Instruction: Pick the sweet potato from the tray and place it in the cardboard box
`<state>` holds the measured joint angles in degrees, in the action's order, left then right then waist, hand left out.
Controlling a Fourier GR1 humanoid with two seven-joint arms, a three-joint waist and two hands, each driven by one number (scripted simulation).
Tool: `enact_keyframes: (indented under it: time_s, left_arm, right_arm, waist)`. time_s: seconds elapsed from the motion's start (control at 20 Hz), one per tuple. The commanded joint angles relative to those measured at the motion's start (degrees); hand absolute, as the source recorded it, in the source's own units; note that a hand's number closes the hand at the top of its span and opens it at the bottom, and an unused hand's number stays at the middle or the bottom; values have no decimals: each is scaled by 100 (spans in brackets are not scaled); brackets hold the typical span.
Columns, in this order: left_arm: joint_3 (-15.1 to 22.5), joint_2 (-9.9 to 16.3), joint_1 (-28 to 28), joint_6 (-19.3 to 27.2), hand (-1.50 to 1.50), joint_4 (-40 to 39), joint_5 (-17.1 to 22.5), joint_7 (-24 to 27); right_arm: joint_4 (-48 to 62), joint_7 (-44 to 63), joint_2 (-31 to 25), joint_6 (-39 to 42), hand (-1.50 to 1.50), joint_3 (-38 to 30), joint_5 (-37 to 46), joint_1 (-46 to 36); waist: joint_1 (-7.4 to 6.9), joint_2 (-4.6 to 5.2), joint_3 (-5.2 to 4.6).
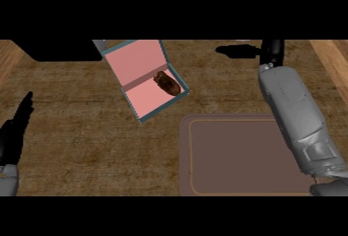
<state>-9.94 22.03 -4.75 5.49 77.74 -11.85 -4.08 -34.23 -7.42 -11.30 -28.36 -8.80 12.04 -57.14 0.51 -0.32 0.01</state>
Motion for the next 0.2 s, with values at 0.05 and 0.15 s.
enact_keyframes:
  time_s: [0.05,0.15]
  left_arm:
    - [-75,16,-148,-69,0,-155,-29,-128]
    - [-50,-143,-29,142,0,17,-85,49]
  right_arm:
    - [-1210,628,-352,699,-150,352,39,824]
    - [-1397,412,-748,1283,-150,289,-119,1243]
  waist:
    - [49,-7,-4]
    - [49,-6,-3]
